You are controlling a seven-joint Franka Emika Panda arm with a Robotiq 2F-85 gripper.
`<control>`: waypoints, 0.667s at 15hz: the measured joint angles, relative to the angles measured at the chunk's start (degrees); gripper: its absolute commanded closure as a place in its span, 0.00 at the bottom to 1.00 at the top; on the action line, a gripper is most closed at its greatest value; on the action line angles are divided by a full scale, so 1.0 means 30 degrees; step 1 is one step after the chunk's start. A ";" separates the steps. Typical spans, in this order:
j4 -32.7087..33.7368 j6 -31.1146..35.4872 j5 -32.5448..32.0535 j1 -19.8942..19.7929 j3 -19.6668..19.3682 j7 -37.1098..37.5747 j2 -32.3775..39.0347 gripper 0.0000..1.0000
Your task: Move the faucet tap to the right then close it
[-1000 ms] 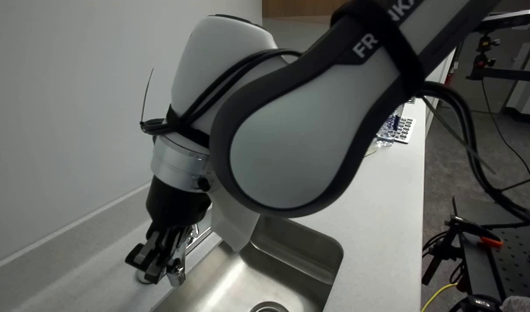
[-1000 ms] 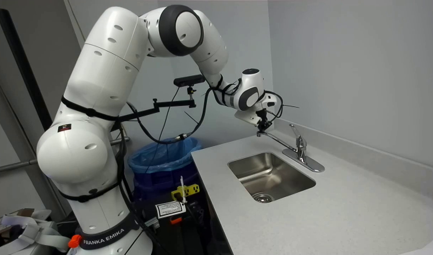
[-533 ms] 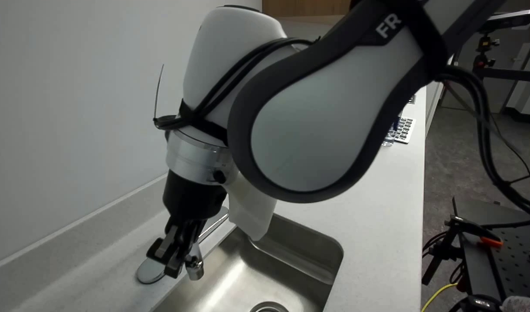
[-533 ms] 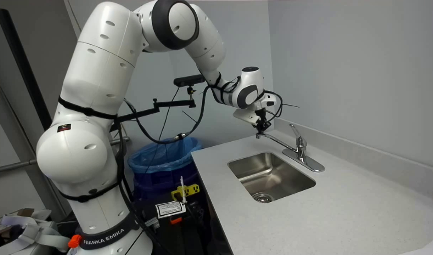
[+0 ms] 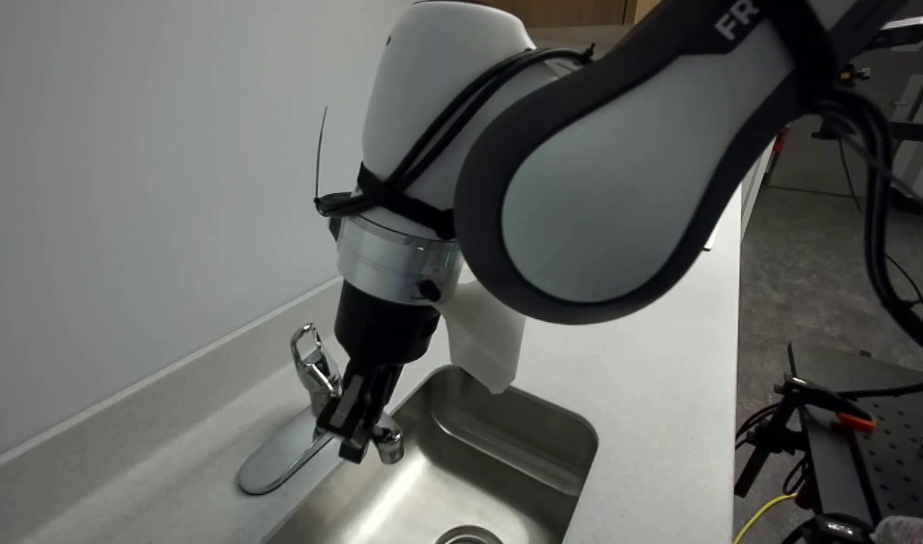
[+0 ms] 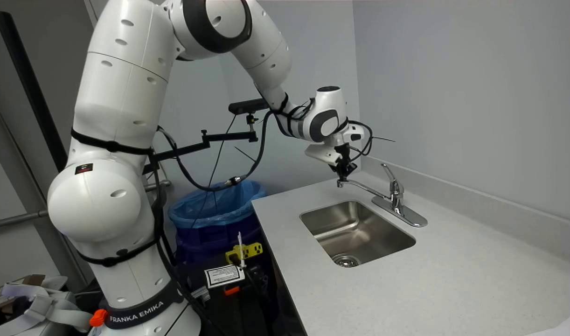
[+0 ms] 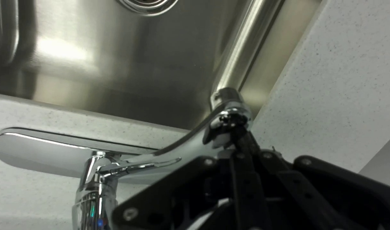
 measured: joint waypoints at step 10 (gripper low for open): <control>-0.1252 0.0000 -0.1229 0.0015 -0.1197 0.0974 -0.0814 1.00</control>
